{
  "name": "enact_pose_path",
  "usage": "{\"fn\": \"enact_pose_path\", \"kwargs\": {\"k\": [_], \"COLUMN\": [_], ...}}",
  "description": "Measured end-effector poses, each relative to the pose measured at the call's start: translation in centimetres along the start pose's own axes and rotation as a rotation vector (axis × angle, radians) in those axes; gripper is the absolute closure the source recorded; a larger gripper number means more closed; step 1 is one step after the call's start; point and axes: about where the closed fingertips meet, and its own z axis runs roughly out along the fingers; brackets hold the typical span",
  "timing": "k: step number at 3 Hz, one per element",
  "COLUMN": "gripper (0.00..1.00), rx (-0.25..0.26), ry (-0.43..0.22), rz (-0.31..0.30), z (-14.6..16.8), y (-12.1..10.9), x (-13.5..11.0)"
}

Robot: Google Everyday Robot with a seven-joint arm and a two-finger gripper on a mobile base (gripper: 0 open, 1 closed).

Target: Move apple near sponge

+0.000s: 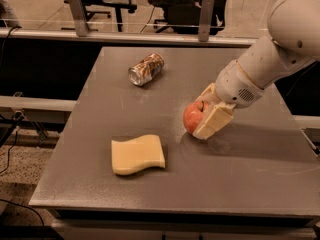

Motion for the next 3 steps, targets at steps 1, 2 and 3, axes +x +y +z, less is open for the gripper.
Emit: {"fn": "enact_pose_path", "kwargs": {"k": [1, 2, 3], "gripper": [0.84, 0.60, 0.37], "rx": [-0.008, -0.020, -0.035], "ry": [0.034, 0.043, 0.041], "rz": [-0.034, -0.064, -0.083], "z": [0.8, 1.1, 1.6], "y": [0.8, 1.5, 2.1], "x": [-0.3, -0.9, -1.3]}}
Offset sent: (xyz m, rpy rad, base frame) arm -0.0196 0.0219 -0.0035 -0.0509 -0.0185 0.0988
